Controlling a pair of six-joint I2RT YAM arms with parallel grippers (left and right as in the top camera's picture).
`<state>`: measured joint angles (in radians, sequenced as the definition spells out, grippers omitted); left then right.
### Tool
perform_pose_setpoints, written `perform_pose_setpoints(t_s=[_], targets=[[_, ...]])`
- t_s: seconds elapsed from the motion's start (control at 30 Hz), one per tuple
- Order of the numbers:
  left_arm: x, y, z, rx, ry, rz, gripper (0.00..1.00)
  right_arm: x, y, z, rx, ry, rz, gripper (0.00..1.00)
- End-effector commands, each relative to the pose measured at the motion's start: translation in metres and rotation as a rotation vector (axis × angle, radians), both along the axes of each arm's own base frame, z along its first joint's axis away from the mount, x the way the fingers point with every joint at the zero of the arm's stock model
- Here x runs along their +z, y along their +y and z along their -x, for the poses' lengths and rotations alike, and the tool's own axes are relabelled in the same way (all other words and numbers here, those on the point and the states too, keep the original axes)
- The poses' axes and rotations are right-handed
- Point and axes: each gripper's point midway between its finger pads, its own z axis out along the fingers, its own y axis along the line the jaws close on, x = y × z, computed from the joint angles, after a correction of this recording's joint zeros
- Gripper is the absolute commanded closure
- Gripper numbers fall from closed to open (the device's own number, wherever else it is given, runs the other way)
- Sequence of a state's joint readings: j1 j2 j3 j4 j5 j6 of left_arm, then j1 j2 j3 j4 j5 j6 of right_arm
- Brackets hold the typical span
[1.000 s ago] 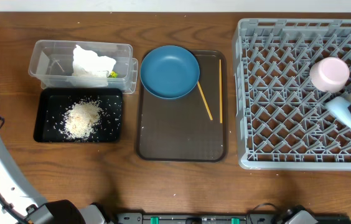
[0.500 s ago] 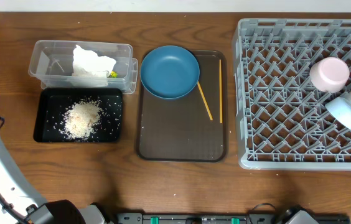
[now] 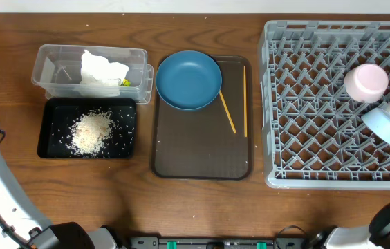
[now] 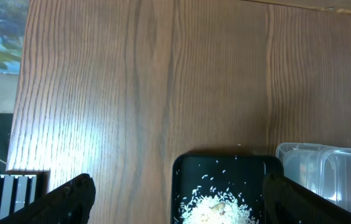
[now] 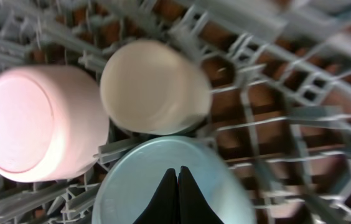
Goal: Sort waste into correct bins and load items into the dishwasher rack
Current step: 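Open the right gripper and lift it away from the light-blue bowl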
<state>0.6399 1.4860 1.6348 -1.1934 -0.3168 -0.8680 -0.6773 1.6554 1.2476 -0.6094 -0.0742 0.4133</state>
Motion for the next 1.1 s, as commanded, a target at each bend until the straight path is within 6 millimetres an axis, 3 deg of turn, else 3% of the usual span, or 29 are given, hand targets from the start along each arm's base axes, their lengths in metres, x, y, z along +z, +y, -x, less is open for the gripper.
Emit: perform_pose_setpoints(t_s=[0.0,0.13,0.27,0.57,0.67,0.77,0.83,0.93,1.0,1.07], targets=[[-0.001,0.003,0.001,0.016,0.005,-0.002,0.11,-0.019,0.020,-0.010,0.061,0.054,-0.019,0.99],[-0.001,0.003,0.001,0.016,0.005,-0.002,0.11,-0.025,0.038,-0.009,0.096,0.094,-0.048,0.99],[-0.001,0.003,0.001,0.016,0.005,-0.002,0.11,-0.022,0.055,0.004,0.102,0.139,-0.090,0.99],[-0.001,0.003,0.001,0.016,0.005,-0.002,0.11,0.017,0.096,0.044,0.129,0.149,-0.188,0.99],[-0.001,0.003,0.001,0.016,0.005,-0.002,0.11,0.045,0.106,0.046,0.152,0.063,-0.170,0.99],[-0.001,0.003,0.001,0.016,0.005,-0.002,0.11,0.084,0.130,0.034,0.266,-0.112,-0.172,0.98],[-0.001,0.003,0.001,0.016,0.005,-0.002,0.11,0.122,0.158,0.020,0.456,-0.290,-0.162,0.81],[-0.001,0.003,0.001,0.016,0.005,-0.002,0.11,0.176,0.201,0.010,0.689,-0.517,-0.133,0.72],[-0.001,0.003,0.001,0.016,0.005,-0.002,0.11,0.196,0.225,0.006,0.778,-0.585,-0.099,0.63],[-0.001,0.003,0.001,0.016,0.005,-0.002,0.11,0.201,0.246,0.002,0.825,-0.594,-0.081,0.57]])
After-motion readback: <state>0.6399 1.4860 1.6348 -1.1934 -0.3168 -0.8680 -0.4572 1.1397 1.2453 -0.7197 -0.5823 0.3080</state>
